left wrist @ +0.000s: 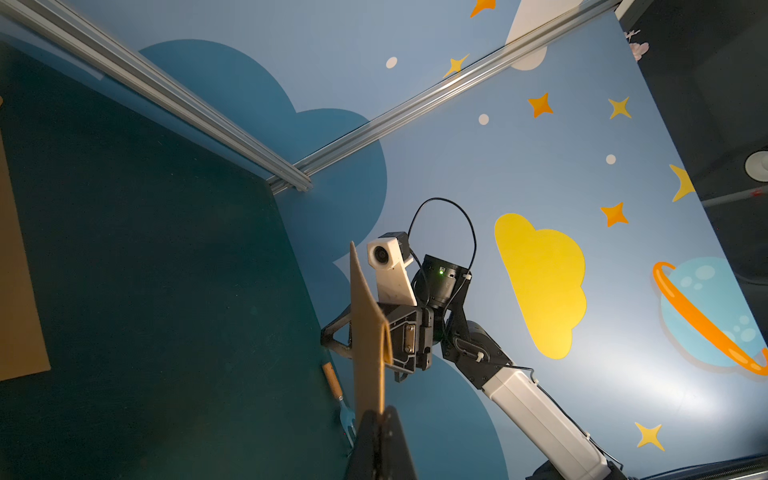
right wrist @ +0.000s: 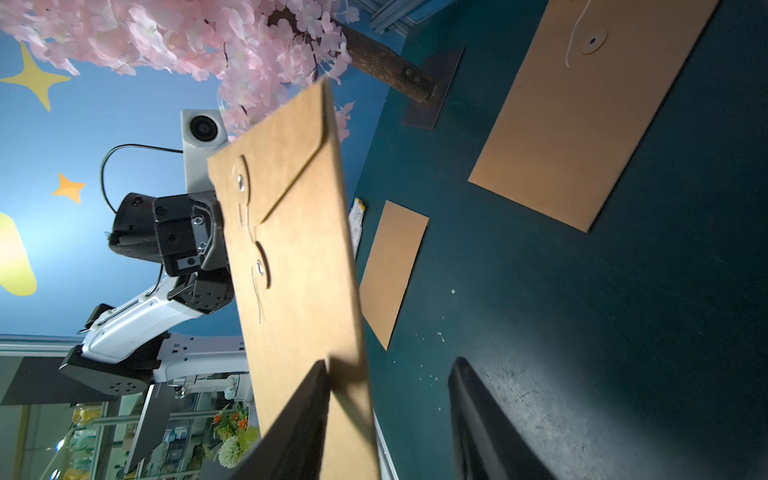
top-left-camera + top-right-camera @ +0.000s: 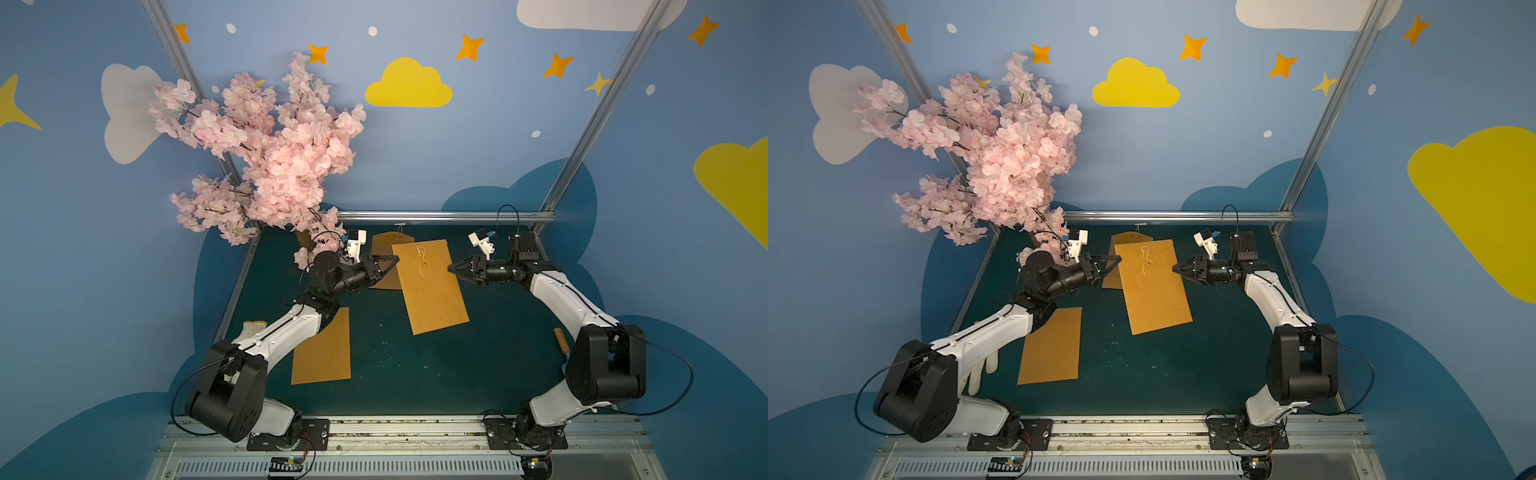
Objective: Open the file bag
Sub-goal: Pick up the file bag from the center of the board.
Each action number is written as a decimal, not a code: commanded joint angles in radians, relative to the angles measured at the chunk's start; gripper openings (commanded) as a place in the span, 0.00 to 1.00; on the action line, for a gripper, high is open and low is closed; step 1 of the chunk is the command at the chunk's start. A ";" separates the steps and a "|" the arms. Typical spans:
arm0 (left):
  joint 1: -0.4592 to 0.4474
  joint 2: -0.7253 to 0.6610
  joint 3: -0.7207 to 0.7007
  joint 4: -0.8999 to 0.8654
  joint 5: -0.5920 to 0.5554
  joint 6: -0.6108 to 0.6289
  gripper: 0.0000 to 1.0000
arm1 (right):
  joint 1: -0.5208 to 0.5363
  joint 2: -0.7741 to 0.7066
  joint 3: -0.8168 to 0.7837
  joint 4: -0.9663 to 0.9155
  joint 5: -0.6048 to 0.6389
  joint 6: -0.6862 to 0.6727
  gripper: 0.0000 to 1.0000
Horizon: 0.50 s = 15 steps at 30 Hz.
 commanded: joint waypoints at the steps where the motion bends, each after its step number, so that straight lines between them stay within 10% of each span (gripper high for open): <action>1: 0.003 0.024 -0.001 0.029 0.027 0.004 0.03 | 0.015 0.004 -0.013 0.059 -0.085 0.019 0.45; 10: 0.003 0.072 0.019 0.053 0.034 0.001 0.06 | 0.058 0.011 -0.015 0.065 -0.108 0.009 0.09; 15: -0.008 0.084 0.027 0.071 0.049 -0.006 0.30 | 0.073 -0.001 -0.017 0.080 -0.103 0.013 0.03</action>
